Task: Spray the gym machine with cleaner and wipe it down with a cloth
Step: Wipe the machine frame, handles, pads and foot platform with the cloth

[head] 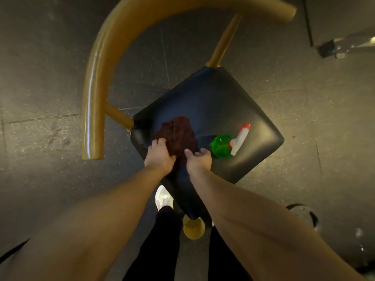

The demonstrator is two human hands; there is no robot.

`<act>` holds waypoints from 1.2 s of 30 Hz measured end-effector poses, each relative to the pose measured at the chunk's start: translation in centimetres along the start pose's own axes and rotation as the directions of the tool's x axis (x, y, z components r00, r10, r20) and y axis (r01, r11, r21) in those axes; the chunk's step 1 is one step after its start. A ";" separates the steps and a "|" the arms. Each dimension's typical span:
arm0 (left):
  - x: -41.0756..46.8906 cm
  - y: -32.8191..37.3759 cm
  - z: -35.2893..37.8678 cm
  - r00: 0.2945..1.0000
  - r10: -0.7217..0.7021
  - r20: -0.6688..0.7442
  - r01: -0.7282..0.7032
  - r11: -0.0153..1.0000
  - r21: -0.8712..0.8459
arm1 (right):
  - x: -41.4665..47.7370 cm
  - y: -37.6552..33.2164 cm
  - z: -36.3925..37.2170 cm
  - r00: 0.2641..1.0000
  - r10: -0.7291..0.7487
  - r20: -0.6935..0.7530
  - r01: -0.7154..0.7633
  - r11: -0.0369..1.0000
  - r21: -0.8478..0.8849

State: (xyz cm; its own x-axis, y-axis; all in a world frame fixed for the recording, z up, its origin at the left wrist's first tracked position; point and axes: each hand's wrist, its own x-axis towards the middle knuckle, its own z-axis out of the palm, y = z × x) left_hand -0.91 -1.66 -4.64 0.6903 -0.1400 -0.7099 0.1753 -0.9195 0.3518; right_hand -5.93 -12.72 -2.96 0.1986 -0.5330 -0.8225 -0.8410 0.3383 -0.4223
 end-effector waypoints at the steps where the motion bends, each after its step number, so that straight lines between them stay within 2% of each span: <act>1: 0.3 -0.2 0.3 1.000 0.005 0.020 -0.005 1.000 -0.015 | 0.4 0.2 0.1 1.000 -0.004 -0.016 0.003 1.000 -0.028; 5: -0.2 -0.9 0.2 0.994 0.045 0.102 -0.041 0.998 -0.042 | 0.4 1.4 -0.2 0.998 -0.032 -0.052 0.028 0.996 -0.080; 9: -3.2 -0.7 -1.3 0.991 0.046 0.128 -0.042 0.998 -0.036 | -2.9 1.8 -2.6 1.000 0.012 0.005 -0.012 1.000 0.029; 12: -6.6 0.2 -2.0 0.985 0.036 0.167 -0.027 0.998 -0.055 | -6.4 2.0 -5.6 0.999 -0.007 -0.035 0.009 0.998 0.069; 17: -13.0 4.1 -1.1 0.962 0.125 0.243 -0.094 0.986 -0.137 | -11.3 3.0 -11.8 0.996 -0.020 -0.082 0.027 0.995 0.093; 21: -18.7 6.9 0.3 0.879 0.261 0.398 -0.215 0.964 -0.157 | -15.2 4.9 -18.4 0.991 -0.090 -0.099 0.097 0.993 0.071; 25: -25.7 10.5 2.3 0.802 0.367 0.472 -0.389 0.920 -0.053 | -18.8 8.4 -26.2 0.981 -0.154 -0.121 0.167 0.980 0.105; 31: -39.4 16.4 7.4 0.755 0.477 0.450 -0.565 0.822 0.075 | -24.2 16.9 -39.3 0.969 -0.159 -0.187 0.202 0.950 0.240; 36: -50.6 21.3 14.7 0.729 0.543 0.417 -0.632 0.767 0.105 | -30.4 24.3 -51.5 0.957 -0.171 -0.235 0.256 0.877 0.406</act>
State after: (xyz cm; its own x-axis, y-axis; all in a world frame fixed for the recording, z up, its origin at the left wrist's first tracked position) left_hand -42.42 -19.57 29.79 0.3054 -0.7547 -0.5806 -0.3759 -0.6558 0.6547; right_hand -58.31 -28.26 31.40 0.2154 -0.7497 -0.6257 -0.4828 0.4752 -0.7356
